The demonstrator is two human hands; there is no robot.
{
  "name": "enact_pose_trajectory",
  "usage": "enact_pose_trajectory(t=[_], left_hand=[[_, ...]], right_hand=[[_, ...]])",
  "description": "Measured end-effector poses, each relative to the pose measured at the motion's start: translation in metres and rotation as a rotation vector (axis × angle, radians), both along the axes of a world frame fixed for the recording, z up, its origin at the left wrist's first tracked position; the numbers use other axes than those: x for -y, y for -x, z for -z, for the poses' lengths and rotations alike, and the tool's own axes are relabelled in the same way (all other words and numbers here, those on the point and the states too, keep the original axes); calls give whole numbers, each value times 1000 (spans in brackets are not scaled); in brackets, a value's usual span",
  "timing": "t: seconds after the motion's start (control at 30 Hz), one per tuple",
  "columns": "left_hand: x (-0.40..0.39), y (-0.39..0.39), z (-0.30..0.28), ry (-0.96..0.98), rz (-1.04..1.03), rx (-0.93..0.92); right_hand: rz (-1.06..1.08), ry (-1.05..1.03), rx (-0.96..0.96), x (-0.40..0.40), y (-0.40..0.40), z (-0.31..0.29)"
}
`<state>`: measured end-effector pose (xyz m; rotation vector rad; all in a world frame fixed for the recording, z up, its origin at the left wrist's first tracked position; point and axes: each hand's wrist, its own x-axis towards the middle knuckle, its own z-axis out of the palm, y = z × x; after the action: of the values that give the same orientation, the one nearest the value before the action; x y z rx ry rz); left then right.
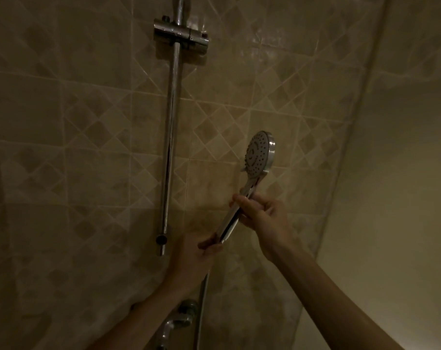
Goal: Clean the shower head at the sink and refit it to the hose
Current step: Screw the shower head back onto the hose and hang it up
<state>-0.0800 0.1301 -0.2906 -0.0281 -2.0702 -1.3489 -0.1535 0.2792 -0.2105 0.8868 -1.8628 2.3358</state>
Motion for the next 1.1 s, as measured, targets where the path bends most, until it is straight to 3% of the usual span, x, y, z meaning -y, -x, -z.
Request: enact_pose_trajectory(t=[0.43, 0.9, 1.1], left_hand=[[-6, -12, 118, -200, 148, 252], [-19, -26, 265, -139, 214, 510], [-6, -46, 303, -211, 90, 752]], right_hand=[[-179, -147, 243, -29, 5, 99], [-10, -327, 442, -60, -16, 232], [89, -402, 460, -70, -29, 286]])
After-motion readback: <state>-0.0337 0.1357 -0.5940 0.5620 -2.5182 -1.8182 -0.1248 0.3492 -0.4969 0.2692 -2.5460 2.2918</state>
